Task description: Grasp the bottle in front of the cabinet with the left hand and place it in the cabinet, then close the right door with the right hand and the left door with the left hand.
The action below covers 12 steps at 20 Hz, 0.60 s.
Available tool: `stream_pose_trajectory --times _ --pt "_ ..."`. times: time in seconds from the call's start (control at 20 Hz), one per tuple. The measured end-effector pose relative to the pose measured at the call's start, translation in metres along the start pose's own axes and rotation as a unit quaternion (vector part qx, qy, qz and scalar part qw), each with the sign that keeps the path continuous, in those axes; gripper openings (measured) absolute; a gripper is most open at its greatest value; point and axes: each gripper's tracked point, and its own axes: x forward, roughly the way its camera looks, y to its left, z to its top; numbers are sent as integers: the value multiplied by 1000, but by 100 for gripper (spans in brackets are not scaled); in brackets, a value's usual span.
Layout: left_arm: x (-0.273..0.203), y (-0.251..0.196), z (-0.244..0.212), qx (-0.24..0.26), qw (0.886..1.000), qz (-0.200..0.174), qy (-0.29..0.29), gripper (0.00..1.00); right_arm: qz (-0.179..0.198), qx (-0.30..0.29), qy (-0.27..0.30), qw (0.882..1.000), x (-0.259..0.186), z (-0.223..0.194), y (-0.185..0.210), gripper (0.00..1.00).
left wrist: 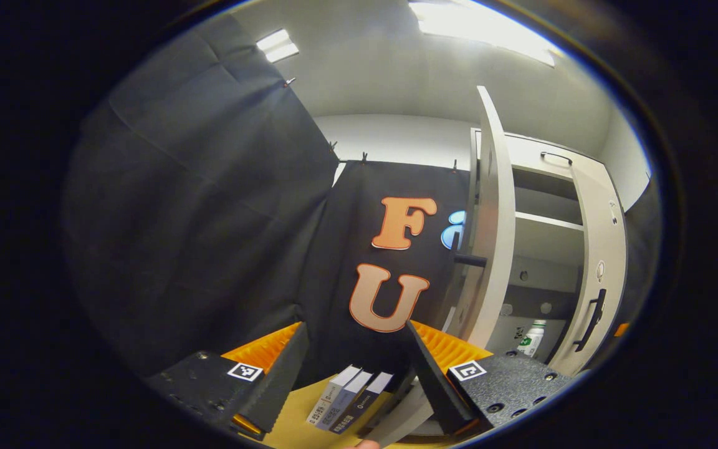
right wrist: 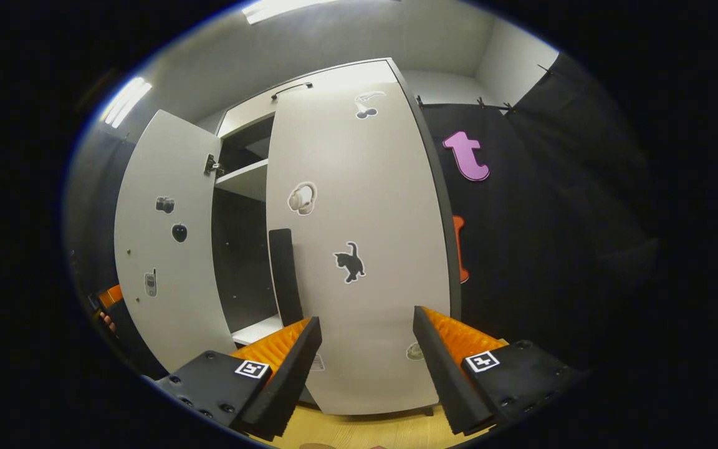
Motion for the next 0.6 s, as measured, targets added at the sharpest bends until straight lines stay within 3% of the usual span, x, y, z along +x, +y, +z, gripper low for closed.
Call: stream_pose_trajectory --times 0.25,0.3,0.35,0.45,0.5,0.6 --pt "-5 -13 1 13 1000 -16 5 92 -13 -5 0 1000 -16 -3 -14 98" --pt "-9 -17 1 13 1000 -21 7 87 -13 -4 2 1000 -19 -4 -15 98" --pt "-10 -20 0 12 1000 -26 9 92 -14 -3 3 1000 -21 -4 -17 98" --pt "-15 -29 0 11 999 -40 15 92 -16 -1 2 1000 -26 -4 -19 98" --pt "-17 -34 -1 10 999 -47 17 87 -16 -1 2 1000 -28 -4 -20 98" --pt "-21 -46 -2 7 998 -61 21 92 -18 -5 3 1000 -34 -4 -21 98"
